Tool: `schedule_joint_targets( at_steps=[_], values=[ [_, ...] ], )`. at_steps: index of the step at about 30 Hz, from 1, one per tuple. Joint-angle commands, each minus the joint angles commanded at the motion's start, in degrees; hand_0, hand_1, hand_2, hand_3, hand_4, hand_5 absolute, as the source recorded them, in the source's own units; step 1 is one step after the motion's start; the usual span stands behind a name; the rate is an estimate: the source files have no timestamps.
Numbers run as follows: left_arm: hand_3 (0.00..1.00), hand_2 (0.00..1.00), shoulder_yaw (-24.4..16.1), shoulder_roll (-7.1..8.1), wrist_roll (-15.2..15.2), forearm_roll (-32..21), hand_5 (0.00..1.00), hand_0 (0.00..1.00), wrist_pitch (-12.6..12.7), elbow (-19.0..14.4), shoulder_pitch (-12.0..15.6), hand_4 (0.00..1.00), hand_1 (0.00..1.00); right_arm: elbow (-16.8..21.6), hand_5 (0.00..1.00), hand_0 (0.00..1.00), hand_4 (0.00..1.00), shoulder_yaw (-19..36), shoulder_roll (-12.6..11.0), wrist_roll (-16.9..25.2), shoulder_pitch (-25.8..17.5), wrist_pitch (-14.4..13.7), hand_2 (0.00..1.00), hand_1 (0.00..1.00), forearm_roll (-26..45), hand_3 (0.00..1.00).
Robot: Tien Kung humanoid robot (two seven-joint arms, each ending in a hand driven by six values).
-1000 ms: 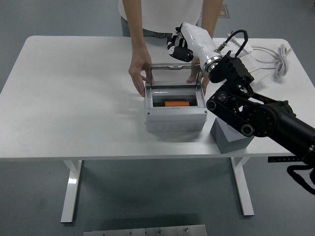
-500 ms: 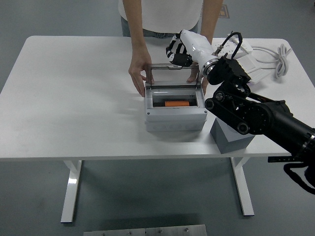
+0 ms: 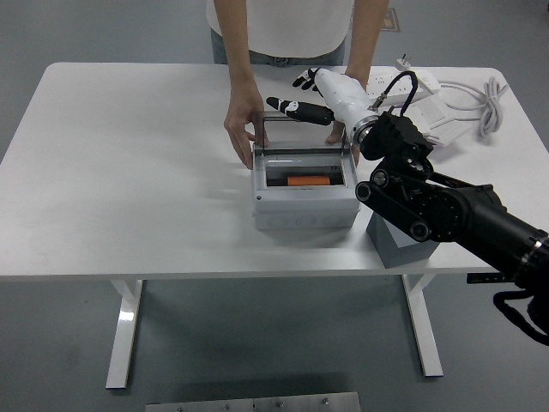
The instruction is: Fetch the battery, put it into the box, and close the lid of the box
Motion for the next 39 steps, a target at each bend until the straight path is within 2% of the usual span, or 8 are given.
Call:
schedule_joint_targets(
  at_steps=[12,20,21,26,27,32,33,39],
  values=[
    [0.577,0.596,0.5,0.05,0.0,-0.9,0.002,0.586,0.3,0.0,0.2,0.568,0.690,2.3,0.921,0.878,0.991,-3.6,-1.0,-2.0,-1.9,1.6,0.716,0.723,-0.8,0.746],
    [0.578,0.597,0.8,0.04,-0.2,-1.8,0.002,0.586,0.6,0.1,0.4,0.570,0.690,9.5,0.924,0.876,0.988,-3.1,-4.3,-5.5,-3.4,3.2,0.716,0.723,-4.9,0.744],
    [0.578,0.596,0.9,0.04,-0.2,-1.9,0.002,0.587,0.6,0.1,0.4,0.569,0.690,10.5,0.938,0.824,0.984,-3.0,-4.7,-6.0,-3.6,3.5,0.687,0.671,-5.4,0.725],
    [0.578,0.596,1.1,0.08,-0.3,-2.4,0.002,0.587,0.7,0.2,0.5,0.569,0.690,14.8,0.938,0.824,0.984,-2.8,-6.2,-7.8,-4.4,4.7,0.687,0.671,-7.3,0.725],
    [0.578,0.597,1.2,0.09,-0.3,-2.5,0.002,0.587,0.7,0.2,0.5,0.569,0.690,15.2,0.949,0.651,0.974,-2.8,-6.4,-7.9,-4.5,4.8,0.596,0.533,-7.5,0.648],
    [0.578,0.597,1.4,0.17,-0.3,-2.7,0.002,0.587,0.8,0.2,0.5,0.569,0.690,16.9,0.949,0.651,0.974,-3.2,-7.2,-8.6,-5.2,5.4,0.596,0.533,-8.4,0.648],
    [0.578,0.596,1.3,0.19,-0.3,-2.7,0.002,0.587,0.8,0.2,0.5,0.569,0.690,17.2,0.956,0.552,0.964,-3.3,-7.2,-8.7,-5.3,5.5,0.563,0.490,-8.6,0.632],
    [0.578,0.596,1.3,0.22,-0.3,-2.7,0.002,0.587,0.8,0.2,0.5,0.569,0.690,18.0,0.959,0.524,0.965,-3.4,-7.5,-9.2,-5.4,6.1,0.567,0.485,-9.2,0.640]
  ],
)
